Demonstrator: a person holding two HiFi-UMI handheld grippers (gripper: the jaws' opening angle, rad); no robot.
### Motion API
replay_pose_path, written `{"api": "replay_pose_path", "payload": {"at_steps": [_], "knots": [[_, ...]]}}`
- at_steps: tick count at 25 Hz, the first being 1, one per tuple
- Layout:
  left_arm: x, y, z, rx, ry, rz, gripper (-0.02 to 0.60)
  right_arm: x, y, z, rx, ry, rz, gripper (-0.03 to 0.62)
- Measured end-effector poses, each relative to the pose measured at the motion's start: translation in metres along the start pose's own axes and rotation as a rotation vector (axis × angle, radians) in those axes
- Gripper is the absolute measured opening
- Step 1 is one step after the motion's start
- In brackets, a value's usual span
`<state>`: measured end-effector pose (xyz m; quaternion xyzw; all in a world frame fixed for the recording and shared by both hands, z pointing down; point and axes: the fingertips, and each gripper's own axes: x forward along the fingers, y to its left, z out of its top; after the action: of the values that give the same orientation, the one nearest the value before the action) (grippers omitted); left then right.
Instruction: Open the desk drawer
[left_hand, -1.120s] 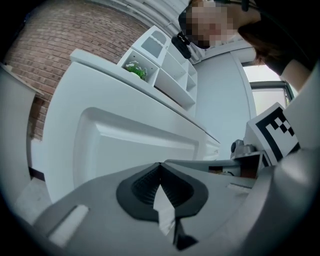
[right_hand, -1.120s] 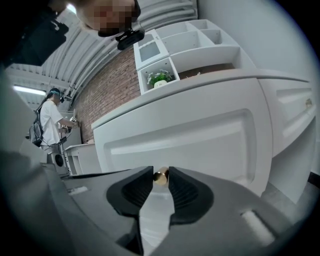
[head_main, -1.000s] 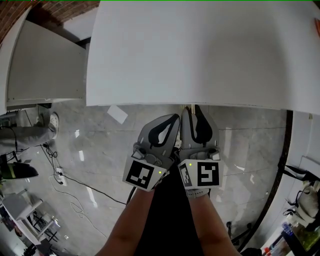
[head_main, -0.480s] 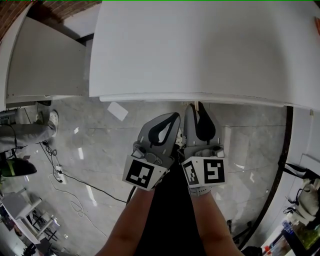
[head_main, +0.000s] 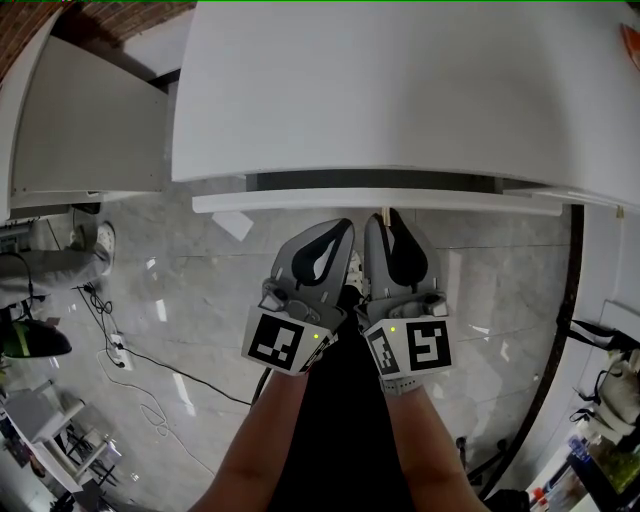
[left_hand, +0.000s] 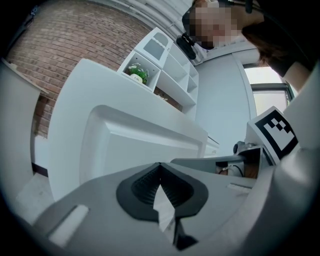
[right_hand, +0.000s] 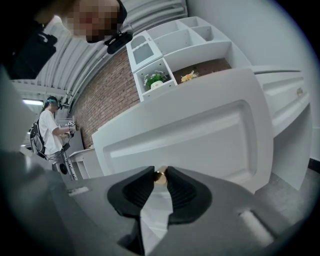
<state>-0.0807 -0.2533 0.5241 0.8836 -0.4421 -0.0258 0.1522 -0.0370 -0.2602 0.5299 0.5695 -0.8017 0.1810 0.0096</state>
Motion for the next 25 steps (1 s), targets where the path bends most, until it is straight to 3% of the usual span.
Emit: {"api": "replay_pose_path", "payload": {"at_steps": [25], "knots": [[-0.021, -0.023, -0.008, 0.0, 0.061, -0.022, 0.002, -0.042, 0.011, -0.012, -0.011, 0.019, 0.031, 0.078]]}}
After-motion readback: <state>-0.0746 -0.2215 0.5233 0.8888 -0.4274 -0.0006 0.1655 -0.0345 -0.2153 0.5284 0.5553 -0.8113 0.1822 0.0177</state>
